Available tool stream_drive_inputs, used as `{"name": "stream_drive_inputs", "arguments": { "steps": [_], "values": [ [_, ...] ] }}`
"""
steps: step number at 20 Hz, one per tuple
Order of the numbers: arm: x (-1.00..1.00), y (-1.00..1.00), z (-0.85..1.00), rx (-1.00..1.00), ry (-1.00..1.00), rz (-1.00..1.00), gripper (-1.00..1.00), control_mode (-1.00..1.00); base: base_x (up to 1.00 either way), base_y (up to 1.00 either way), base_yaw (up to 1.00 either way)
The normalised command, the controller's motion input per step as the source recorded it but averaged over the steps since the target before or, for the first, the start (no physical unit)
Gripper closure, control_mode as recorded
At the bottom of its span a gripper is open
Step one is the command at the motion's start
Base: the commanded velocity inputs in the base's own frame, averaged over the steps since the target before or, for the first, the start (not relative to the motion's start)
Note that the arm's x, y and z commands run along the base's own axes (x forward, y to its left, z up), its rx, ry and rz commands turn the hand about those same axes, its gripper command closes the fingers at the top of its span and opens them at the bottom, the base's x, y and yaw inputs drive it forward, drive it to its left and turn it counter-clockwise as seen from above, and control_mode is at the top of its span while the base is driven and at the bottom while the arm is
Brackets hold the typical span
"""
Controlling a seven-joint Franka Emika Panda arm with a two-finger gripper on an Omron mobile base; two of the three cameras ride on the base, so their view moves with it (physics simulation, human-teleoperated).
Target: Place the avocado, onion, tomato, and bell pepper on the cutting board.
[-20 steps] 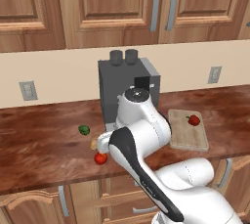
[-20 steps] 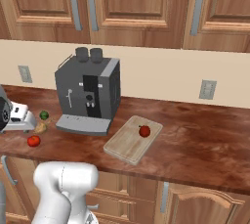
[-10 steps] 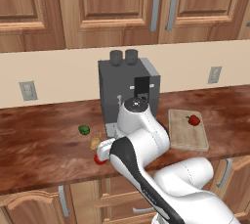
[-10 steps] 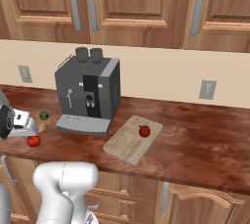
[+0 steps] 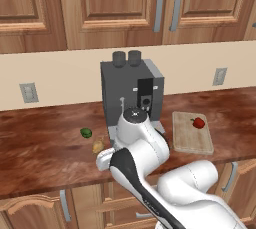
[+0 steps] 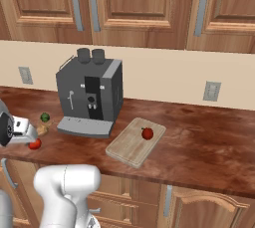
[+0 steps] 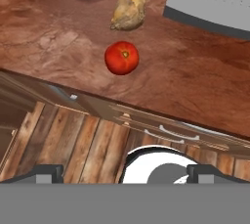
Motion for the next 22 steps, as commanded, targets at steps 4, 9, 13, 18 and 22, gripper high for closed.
{"name": "stream_drive_inputs", "arguments": {
  "steps": [4,9,13,18,22],
  "values": [
    [0.00,0.02,-0.13,0.00,0.00,0.01,-1.00,-1.00,0.00,0.00,0.00],
    [0.04,0.00,-0.10,0.00,0.00,0.01,-1.00,-1.00,0.00,0.00,0.00],
    [0.13,0.00,-0.02,0.00,0.02,0.00,-1.00,-1.00,0.00,0.00,0.00],
    [0.21,0.00,-0.02,0.00,0.05,0.00,-1.00,-1.00,0.00,0.00,0.00],
    [0.18,0.00,-0.05,0.00,0.06,0.00,-1.00,-1.00,0.00,0.00,0.00]
  ]
}}
